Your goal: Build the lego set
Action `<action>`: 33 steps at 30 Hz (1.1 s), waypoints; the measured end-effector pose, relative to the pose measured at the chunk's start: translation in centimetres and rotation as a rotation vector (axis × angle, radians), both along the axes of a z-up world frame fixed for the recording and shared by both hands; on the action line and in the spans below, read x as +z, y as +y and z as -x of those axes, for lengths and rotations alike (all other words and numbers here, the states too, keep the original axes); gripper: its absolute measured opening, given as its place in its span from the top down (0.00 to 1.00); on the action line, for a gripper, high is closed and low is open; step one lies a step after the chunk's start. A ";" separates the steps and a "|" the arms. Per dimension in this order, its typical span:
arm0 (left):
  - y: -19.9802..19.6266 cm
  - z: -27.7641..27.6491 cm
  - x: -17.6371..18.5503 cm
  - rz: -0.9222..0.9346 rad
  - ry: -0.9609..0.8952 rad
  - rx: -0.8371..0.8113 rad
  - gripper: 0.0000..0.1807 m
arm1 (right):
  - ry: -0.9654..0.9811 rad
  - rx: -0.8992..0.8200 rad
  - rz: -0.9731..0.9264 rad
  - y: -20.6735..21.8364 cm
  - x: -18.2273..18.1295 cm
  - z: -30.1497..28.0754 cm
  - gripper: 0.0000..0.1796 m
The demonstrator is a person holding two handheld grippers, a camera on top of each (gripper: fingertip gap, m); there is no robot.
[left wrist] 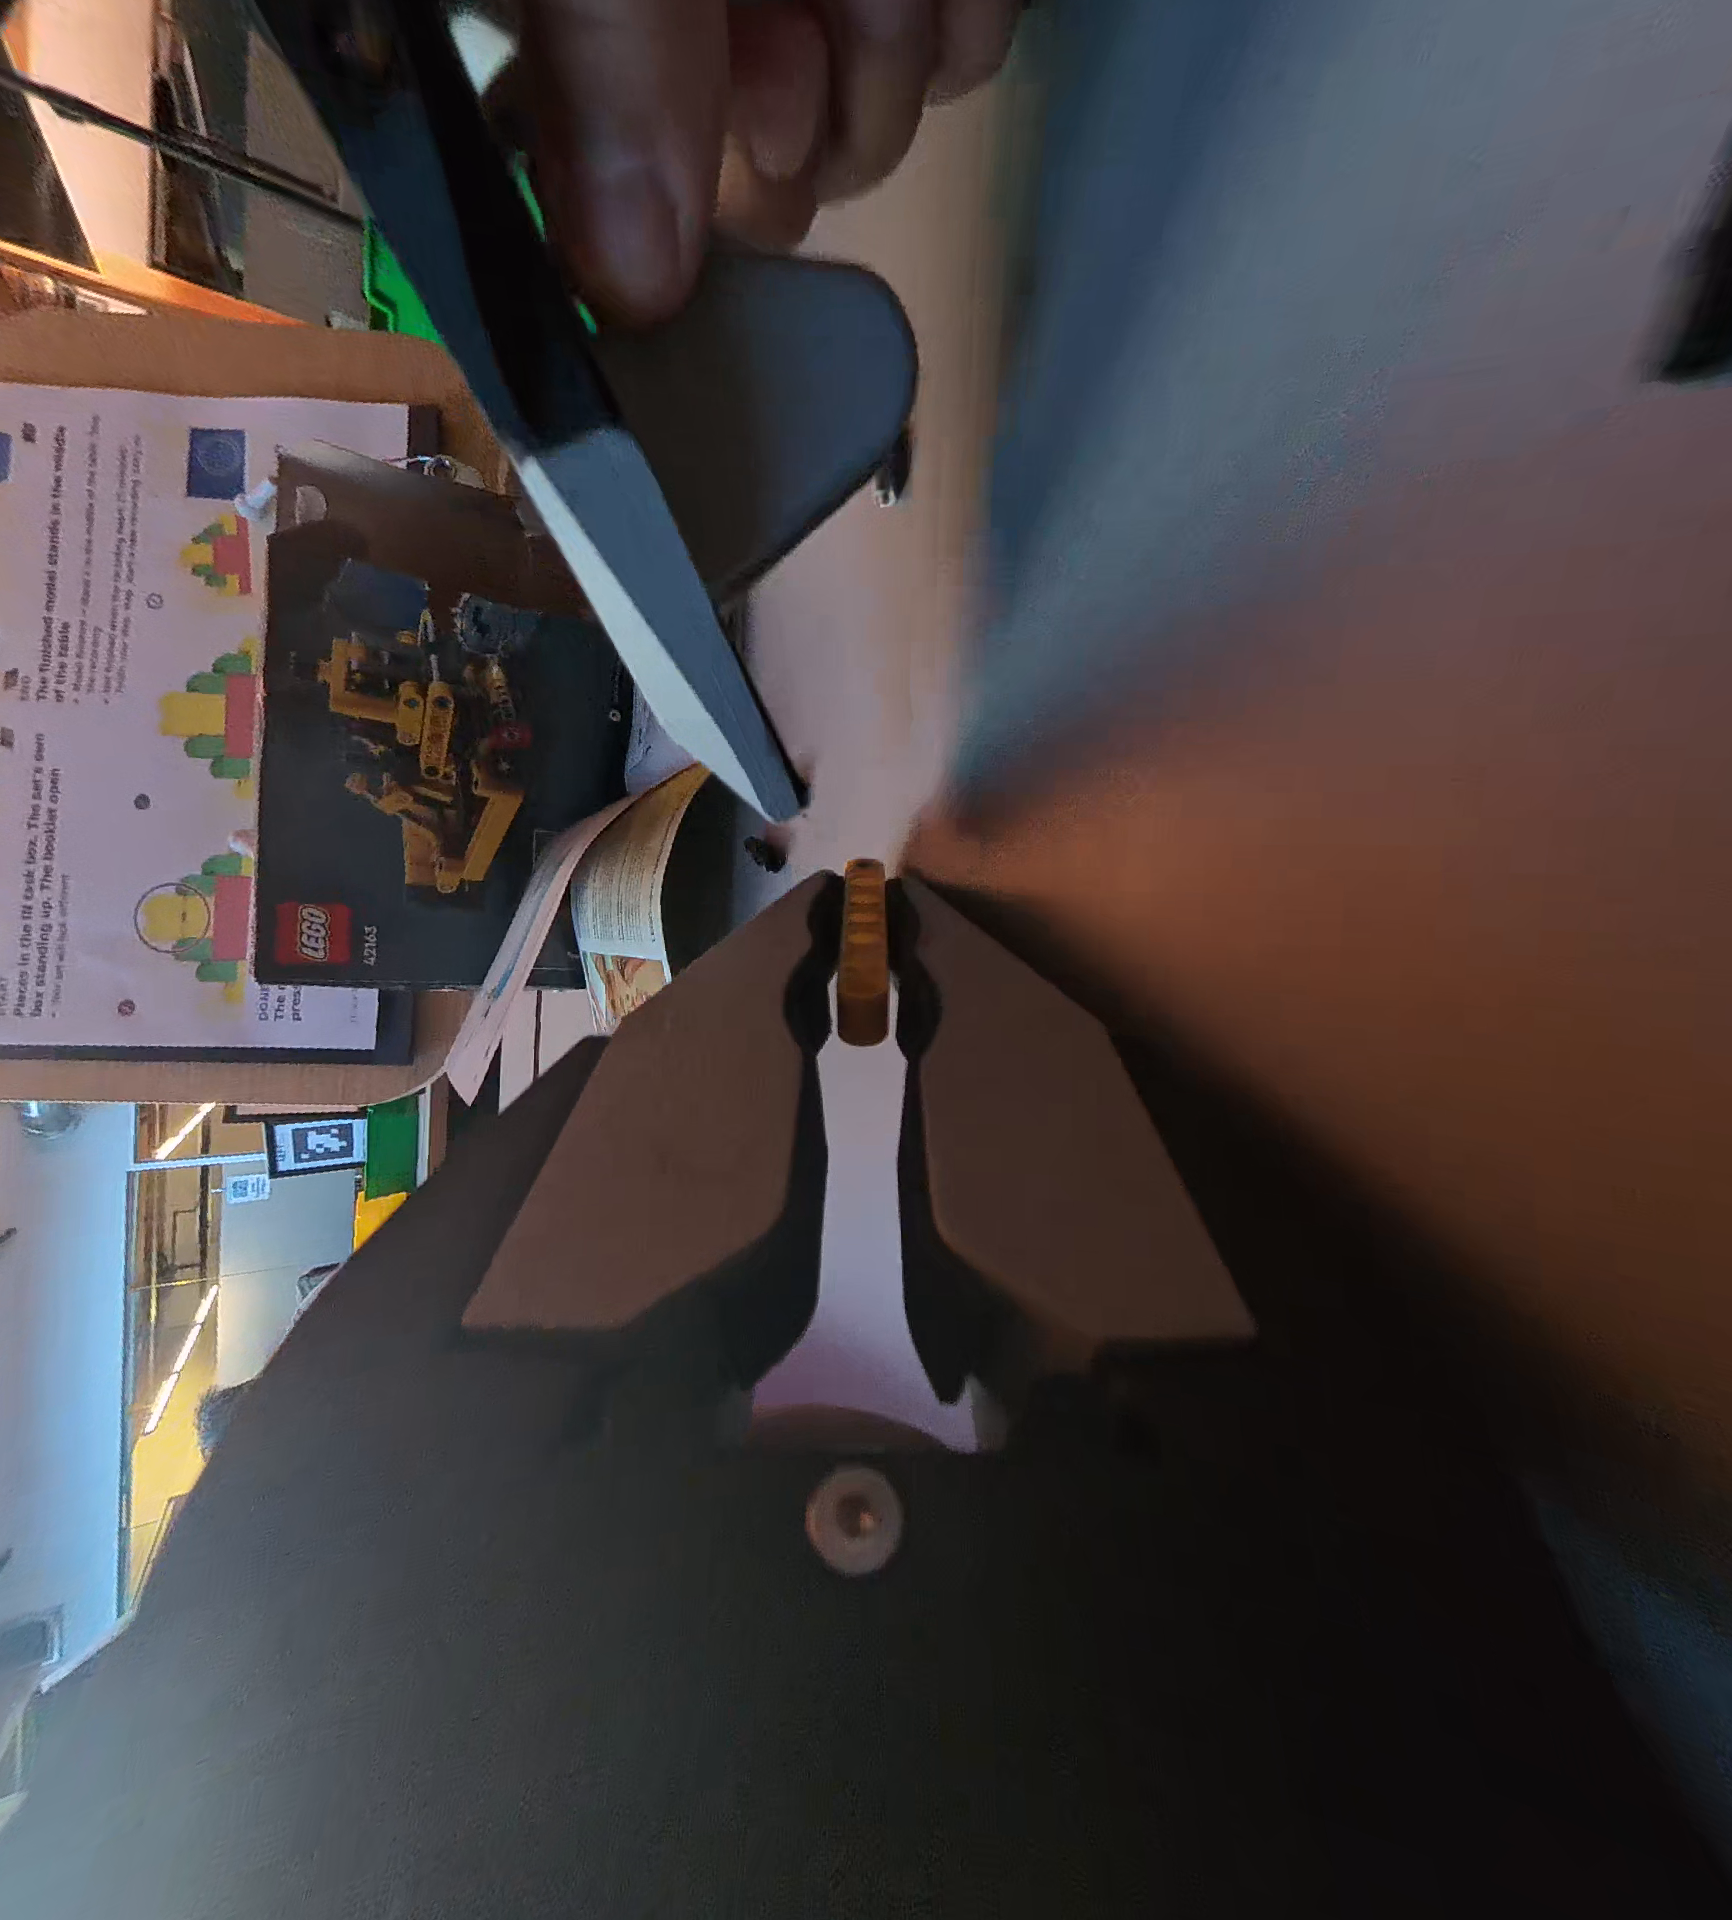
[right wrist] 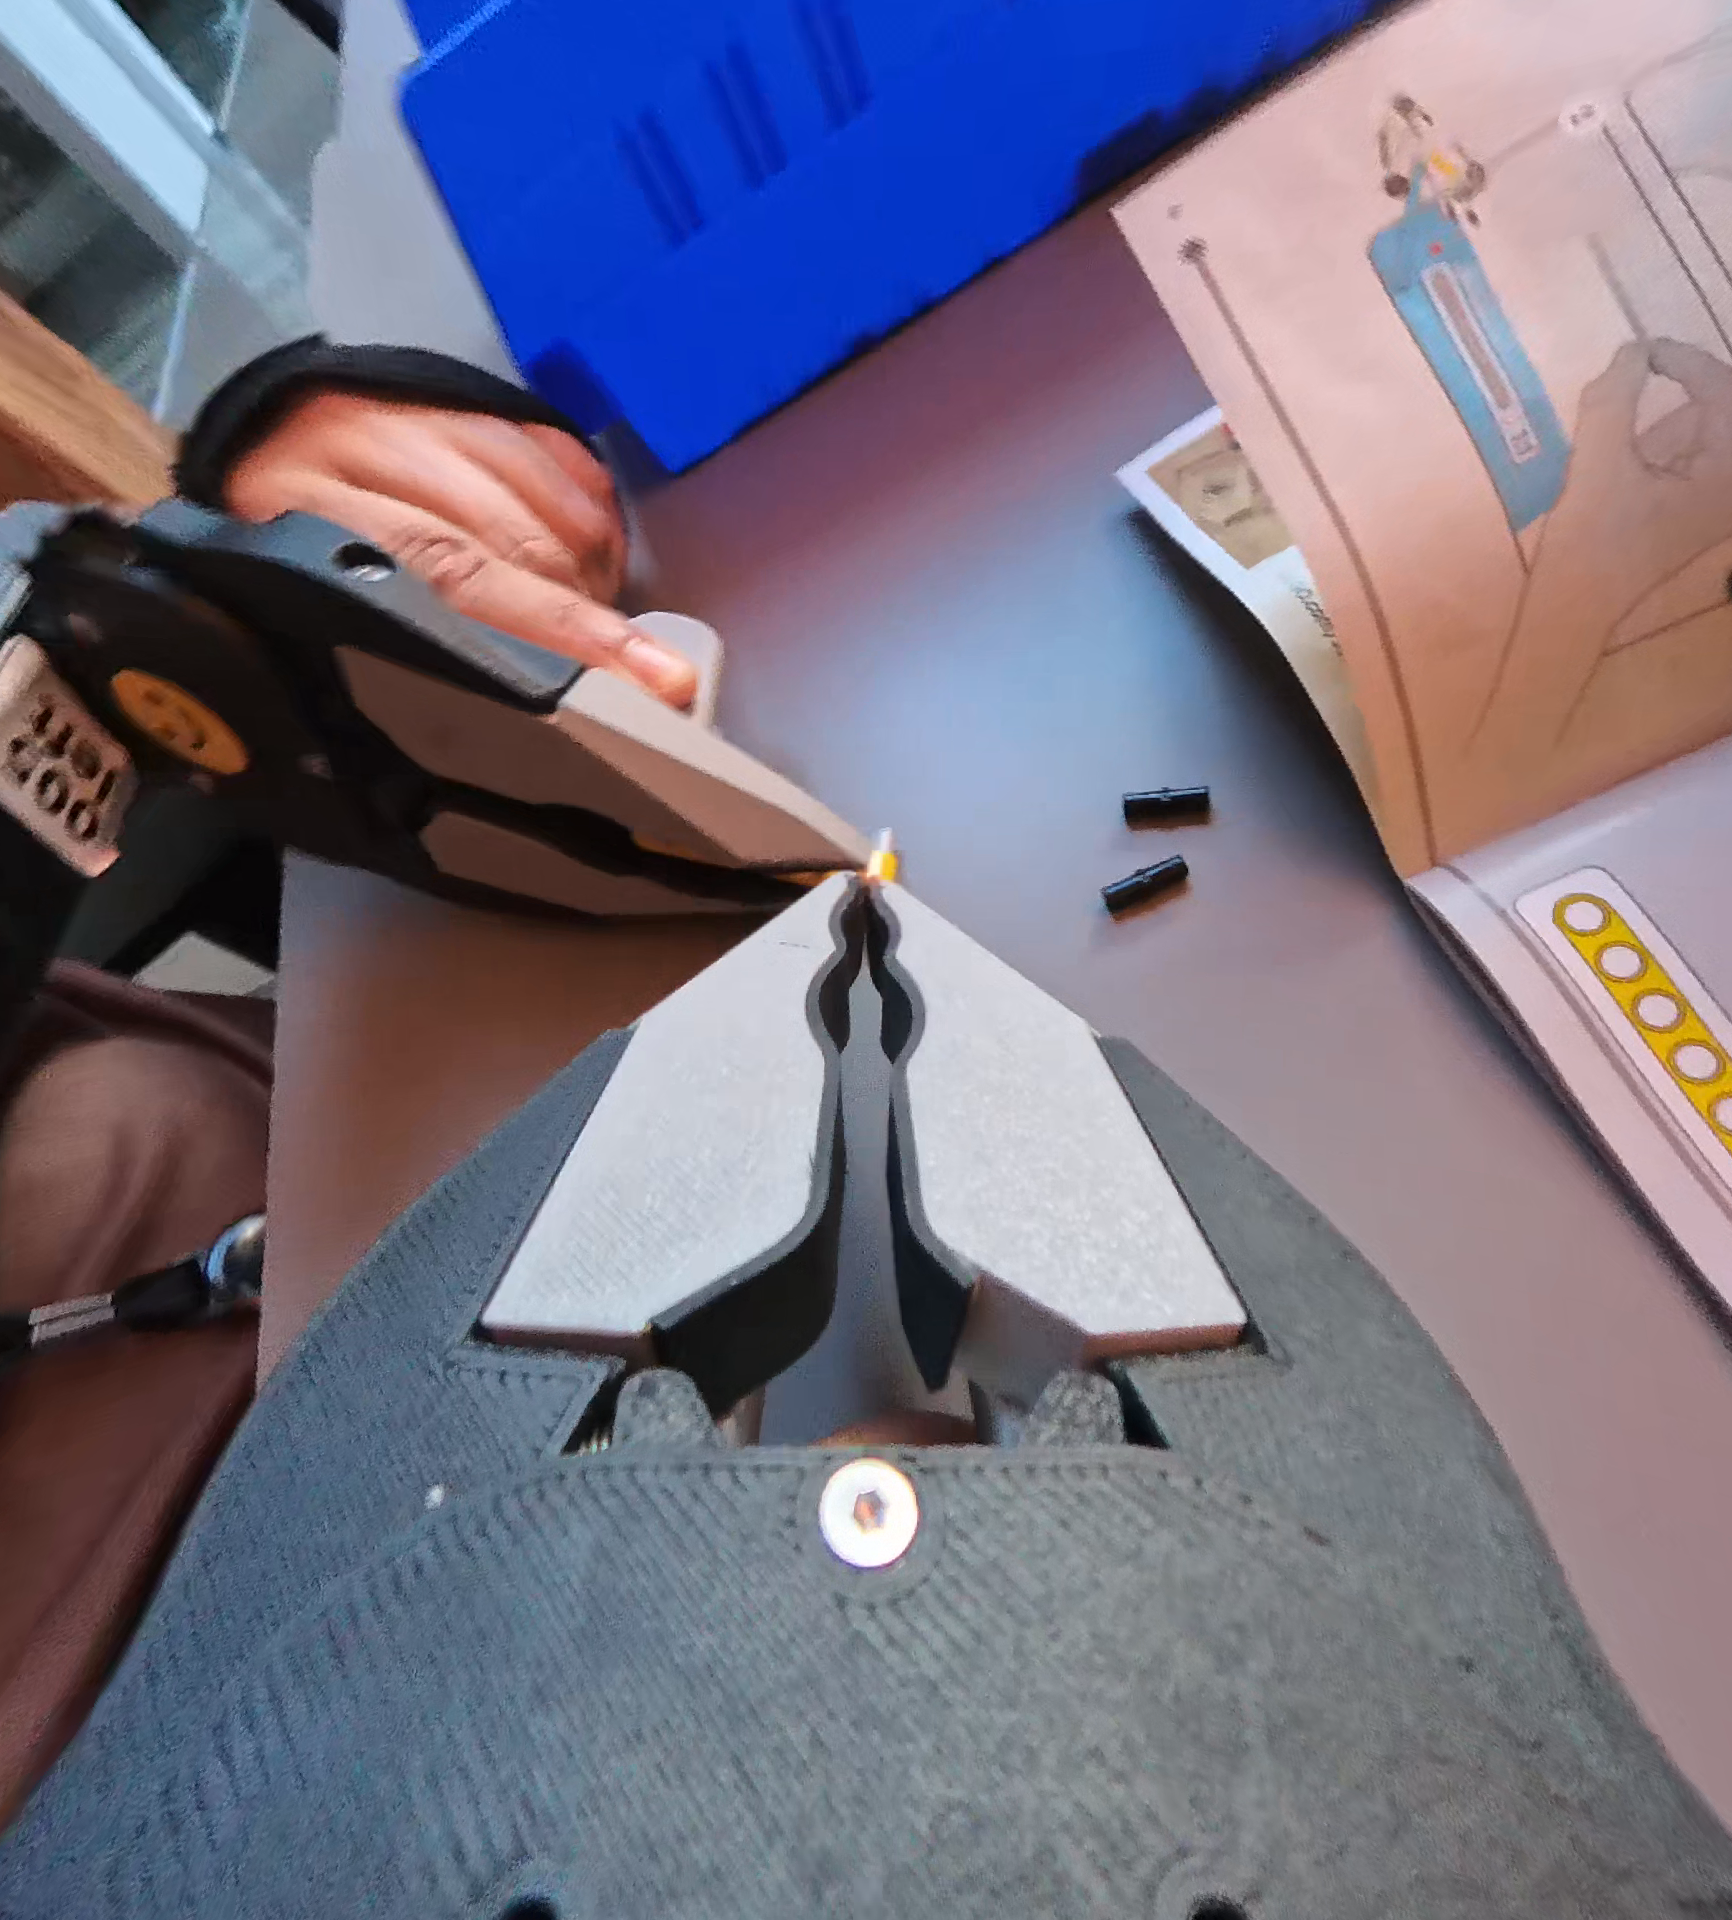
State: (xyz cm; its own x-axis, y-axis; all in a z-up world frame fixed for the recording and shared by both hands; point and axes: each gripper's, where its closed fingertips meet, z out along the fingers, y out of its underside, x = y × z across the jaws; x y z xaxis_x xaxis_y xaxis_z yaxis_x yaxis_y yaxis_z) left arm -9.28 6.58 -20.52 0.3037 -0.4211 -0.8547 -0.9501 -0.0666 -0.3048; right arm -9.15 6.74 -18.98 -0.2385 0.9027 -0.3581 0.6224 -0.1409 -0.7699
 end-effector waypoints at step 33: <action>-0.9 -0.7 0.5 -0.076 0.064 -0.016 0.97 | 0.015 0.419 -0.228 -16.7 -0.4 -15.7 0.87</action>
